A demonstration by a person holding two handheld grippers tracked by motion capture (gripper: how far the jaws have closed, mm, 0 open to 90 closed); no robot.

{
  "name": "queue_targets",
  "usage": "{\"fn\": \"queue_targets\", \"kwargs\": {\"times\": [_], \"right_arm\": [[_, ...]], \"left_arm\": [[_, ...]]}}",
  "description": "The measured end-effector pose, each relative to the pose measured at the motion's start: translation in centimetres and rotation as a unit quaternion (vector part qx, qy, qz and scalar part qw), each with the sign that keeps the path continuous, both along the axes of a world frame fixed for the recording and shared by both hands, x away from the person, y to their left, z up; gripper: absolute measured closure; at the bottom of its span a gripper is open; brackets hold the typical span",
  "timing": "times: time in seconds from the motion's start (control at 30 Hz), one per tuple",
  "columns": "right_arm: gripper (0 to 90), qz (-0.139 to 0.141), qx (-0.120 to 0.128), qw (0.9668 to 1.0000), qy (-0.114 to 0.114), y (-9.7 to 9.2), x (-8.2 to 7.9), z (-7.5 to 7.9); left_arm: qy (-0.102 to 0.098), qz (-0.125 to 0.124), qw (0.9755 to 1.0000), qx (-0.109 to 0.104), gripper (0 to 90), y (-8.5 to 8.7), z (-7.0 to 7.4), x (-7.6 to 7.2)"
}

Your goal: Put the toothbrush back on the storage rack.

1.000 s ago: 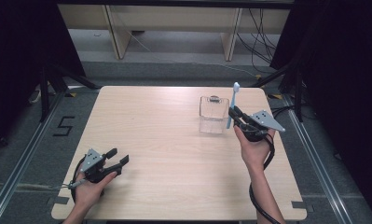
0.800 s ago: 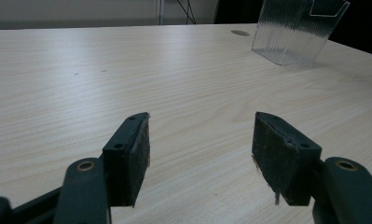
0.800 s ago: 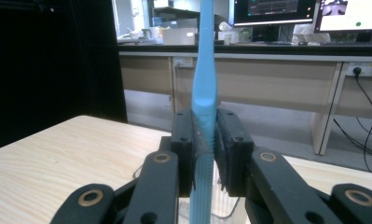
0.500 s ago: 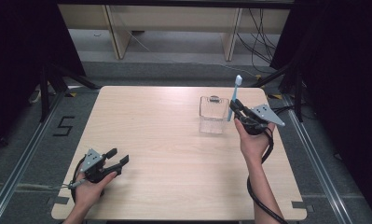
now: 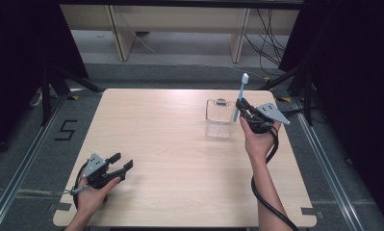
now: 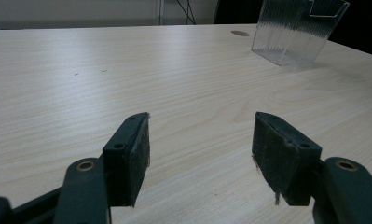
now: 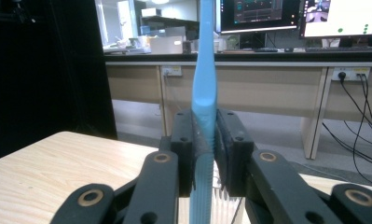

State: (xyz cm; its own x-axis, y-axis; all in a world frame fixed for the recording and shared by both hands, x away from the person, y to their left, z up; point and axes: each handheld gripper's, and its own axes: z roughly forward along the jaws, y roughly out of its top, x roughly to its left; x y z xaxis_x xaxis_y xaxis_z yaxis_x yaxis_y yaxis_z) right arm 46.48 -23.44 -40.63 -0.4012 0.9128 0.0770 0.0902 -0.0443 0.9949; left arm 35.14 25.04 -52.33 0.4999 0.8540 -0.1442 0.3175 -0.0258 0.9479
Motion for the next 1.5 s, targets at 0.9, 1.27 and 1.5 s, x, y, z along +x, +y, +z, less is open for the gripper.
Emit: {"fn": "queue_targets", "kwargs": {"times": [0.9, 1.27, 1.5], "right_arm": [[78.7, -0.012, -0.013, 0.9998, 0.010, 0.0, 1.1, -1.4], [78.7, -0.008, -0.011, 0.9998, 0.011, -0.1, 1.0, -1.8], [78.6, -0.015, -0.011, 0.9997, 0.012, 0.0, 0.9, -2.2]], "left_arm": [[0.002, -0.001, 1.0000, -0.001, 36.1, 0.1, 0.0, 0.0], [0.002, 0.000, 1.0000, 0.000, 36.1, 0.1, 0.0, 0.0], [-0.002, -0.002, 1.0000, -0.004, 36.1, 0.0, 0.0, 0.0]]}}
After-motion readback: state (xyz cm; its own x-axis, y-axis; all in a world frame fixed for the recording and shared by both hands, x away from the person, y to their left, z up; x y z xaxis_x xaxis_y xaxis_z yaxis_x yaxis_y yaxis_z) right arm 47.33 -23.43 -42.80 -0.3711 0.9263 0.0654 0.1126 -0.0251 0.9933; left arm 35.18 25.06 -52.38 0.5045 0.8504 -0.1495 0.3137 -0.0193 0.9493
